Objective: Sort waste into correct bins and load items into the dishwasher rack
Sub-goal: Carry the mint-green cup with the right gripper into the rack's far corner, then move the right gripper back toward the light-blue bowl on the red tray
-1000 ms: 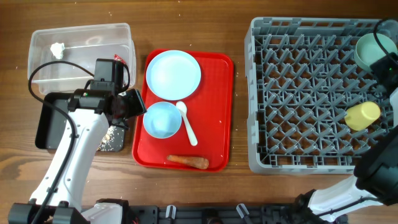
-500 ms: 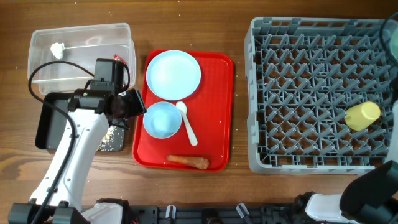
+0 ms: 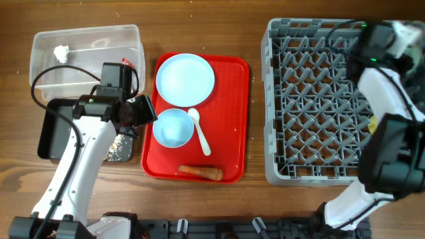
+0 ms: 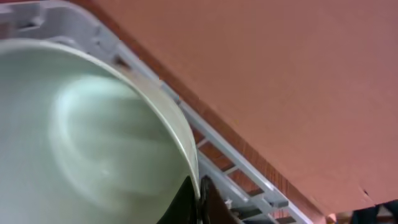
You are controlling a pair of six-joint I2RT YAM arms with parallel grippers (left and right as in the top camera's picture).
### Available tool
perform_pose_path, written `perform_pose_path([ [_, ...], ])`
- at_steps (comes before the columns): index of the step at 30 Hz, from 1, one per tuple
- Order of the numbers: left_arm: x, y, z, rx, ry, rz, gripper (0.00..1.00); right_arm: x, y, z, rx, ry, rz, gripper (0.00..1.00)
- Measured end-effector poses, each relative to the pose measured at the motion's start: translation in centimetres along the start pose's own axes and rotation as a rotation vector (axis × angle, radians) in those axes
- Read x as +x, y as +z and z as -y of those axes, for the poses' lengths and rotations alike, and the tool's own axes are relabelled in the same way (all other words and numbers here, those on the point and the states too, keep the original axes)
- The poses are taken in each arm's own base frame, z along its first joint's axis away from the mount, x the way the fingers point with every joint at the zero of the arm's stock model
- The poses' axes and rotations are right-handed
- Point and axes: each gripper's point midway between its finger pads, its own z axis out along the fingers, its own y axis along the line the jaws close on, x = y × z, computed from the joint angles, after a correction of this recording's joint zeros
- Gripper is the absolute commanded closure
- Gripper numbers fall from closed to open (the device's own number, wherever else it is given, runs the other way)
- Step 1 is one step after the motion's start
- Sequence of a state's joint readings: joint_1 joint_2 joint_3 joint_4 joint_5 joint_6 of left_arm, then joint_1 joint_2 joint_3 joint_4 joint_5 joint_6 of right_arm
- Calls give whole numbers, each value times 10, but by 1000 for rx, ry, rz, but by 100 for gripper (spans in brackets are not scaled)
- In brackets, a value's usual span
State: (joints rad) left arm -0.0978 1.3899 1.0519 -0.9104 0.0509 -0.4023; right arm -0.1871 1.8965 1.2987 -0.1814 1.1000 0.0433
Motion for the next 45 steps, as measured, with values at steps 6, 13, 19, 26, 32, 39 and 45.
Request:
perform_pose_path([
  [6, 0, 0, 0, 0, 0, 0, 40, 3, -39, -26, -41, -111, 34, 85],
  [13, 0, 0, 0, 0, 0, -1, 39, 26, -68, -42, -85, -314, 18, 39],
  [19, 0, 0, 0, 0, 0, 0, 39, 36, -83, -56, -165, -389, 7, 32],
  [26, 0, 0, 0, 0, 0, 0, 36, 5, -163, -55, -743, -230, 21, 21],
  [32, 1, 0, -1, -2, 0, -6, 36, -2, -305, -60, -1474, -173, 49, 21],
  [39, 11, -2, -24, -122, -72, -30, 26, 82, -429, -85, -1813, -470, -76, 21],
  [45, 5, -8, -77, -244, -298, -22, 8, 168, -485, -124, -1865, -690, -229, 21],
])
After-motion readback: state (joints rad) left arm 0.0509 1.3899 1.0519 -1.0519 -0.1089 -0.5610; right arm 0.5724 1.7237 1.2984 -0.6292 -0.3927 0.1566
